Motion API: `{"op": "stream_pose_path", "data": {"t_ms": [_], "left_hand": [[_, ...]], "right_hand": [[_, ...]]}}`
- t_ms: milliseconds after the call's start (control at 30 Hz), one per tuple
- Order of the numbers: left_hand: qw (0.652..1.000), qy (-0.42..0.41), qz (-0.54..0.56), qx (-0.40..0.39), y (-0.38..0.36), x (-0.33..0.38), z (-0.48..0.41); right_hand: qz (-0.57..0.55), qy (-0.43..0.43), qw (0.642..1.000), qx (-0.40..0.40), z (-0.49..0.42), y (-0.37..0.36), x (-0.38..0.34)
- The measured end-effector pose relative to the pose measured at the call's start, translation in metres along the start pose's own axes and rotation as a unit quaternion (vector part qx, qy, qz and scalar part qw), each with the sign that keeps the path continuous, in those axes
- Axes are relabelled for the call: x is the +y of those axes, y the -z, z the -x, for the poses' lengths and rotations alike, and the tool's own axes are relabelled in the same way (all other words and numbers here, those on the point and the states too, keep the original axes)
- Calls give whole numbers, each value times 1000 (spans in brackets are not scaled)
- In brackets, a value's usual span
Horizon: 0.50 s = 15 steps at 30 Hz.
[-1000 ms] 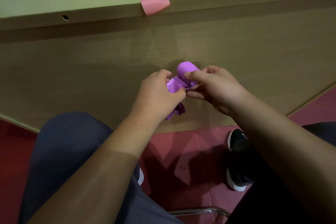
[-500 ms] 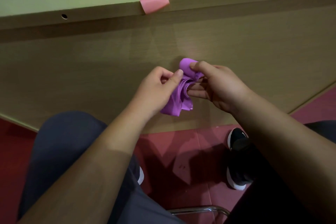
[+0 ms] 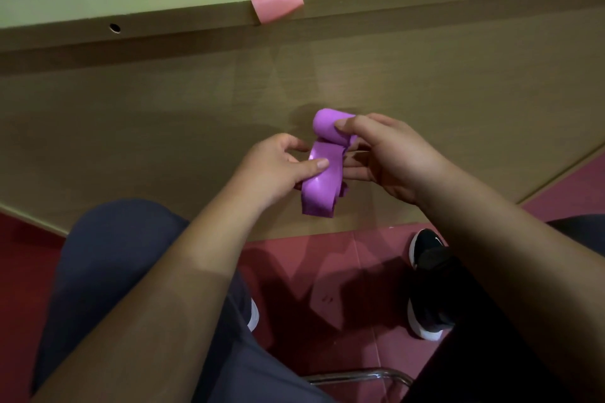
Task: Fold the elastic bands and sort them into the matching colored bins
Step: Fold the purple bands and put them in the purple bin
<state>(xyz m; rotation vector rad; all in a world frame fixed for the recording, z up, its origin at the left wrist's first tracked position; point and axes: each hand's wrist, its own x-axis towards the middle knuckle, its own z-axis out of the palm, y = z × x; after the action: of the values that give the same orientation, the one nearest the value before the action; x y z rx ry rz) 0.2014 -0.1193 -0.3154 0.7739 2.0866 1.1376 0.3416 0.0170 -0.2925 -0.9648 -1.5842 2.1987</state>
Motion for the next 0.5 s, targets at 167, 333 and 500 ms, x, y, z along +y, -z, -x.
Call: {"op": "stream_pose_path", "data": {"t_ms": [167,333,500], "left_hand": [[997,1,43,-61,0,1,6],[995,-52,-88,-14,5,1,5],[997,-44,25,-54,9,2,4]], "right_hand": [[30,26,999,-14,2,0,-3],[120,94,988,-8,3,2,-4],[150,141,978,-34,6,6,-6]]}}
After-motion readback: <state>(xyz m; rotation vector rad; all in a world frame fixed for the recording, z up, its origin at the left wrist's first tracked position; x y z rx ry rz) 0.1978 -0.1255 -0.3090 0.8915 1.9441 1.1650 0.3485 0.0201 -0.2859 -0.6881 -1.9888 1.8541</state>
